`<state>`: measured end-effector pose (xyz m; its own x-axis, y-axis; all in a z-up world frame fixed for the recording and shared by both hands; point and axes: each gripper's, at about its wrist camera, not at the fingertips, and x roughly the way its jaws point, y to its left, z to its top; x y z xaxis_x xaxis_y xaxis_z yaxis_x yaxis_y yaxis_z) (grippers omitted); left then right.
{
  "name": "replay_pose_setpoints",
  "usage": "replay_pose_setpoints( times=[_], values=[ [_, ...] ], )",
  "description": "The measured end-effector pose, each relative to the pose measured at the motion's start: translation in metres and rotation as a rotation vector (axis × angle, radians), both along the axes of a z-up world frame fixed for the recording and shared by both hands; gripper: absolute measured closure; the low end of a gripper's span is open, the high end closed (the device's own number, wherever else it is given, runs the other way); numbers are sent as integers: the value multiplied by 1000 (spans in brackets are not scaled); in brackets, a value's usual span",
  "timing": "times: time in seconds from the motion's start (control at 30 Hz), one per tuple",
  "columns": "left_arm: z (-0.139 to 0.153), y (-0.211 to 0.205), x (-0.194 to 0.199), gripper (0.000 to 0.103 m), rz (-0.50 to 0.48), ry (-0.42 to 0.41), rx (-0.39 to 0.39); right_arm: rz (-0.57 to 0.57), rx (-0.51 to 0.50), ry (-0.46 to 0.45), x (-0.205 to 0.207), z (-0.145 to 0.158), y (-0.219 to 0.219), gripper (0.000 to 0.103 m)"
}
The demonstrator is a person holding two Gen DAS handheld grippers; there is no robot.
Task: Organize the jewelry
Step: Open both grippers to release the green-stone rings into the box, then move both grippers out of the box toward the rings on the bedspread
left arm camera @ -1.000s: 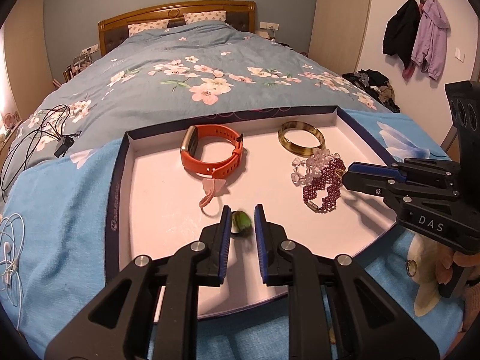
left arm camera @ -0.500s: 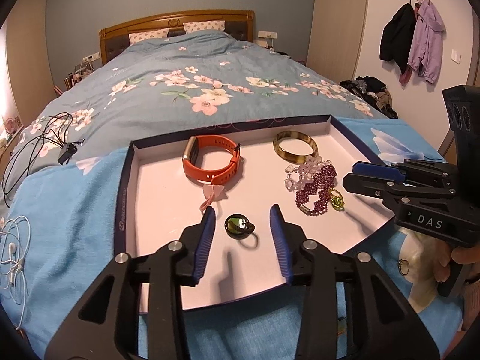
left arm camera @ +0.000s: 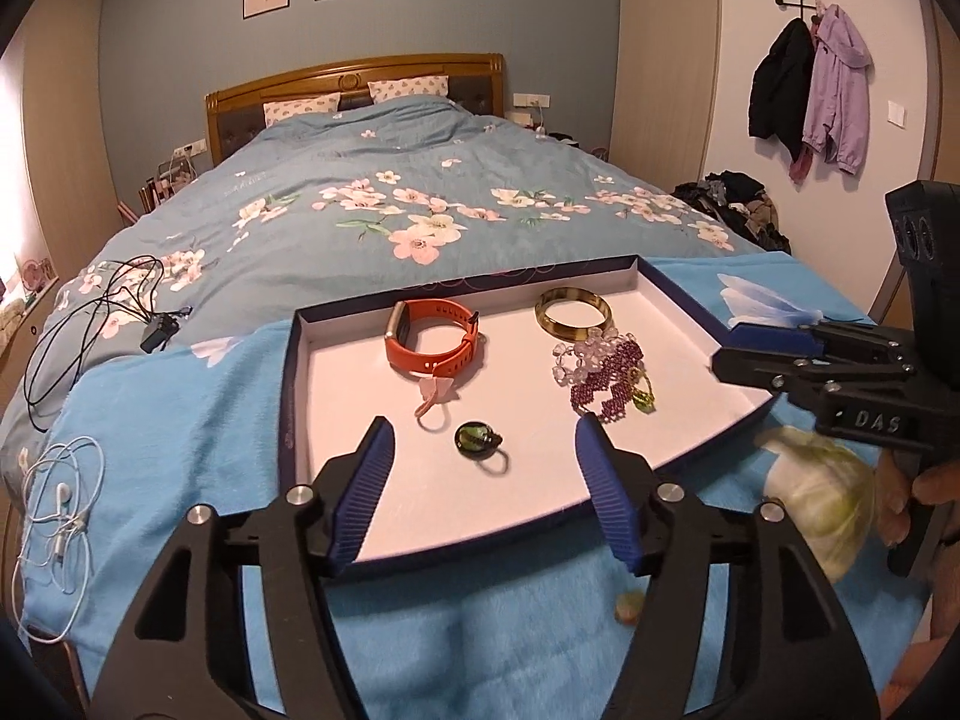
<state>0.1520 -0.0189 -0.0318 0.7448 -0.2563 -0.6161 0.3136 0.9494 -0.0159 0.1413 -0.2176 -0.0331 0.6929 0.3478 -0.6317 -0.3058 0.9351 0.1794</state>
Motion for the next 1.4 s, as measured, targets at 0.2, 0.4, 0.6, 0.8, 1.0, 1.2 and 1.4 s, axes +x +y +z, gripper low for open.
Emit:
replay_pose_setpoints(
  times=[0.2, 0.4, 0.6, 0.8, 1.0, 1.2, 1.4],
  values=[
    [4, 6, -27, 39, -18, -20, 10, -2, -15, 0, -26, 0, -7, 57],
    [1, 4, -49, 38, -53, -23, 17, -3, -34, 24, -45, -10, -11, 56],
    [-4, 3, -59, 38, -59, -3, 10, 2, -32, 59, -57, -20, -14, 56],
    [-10, 0, -65, 38, -70, 19, 8, 22, -34, 90, -65, -29, -8, 56],
    [-17, -6, -68, 38, -83, 37, 6, 42, -45, 105, -72, -31, 0, 56],
    [-23, -13, -69, 38, -97, 61, 15, 37, -68, 128, -74, -38, 5, 56],
    [-27, -20, -69, 38, -122, 80, 19, 27, -84, 137, -72, -40, 6, 56]
  ],
)
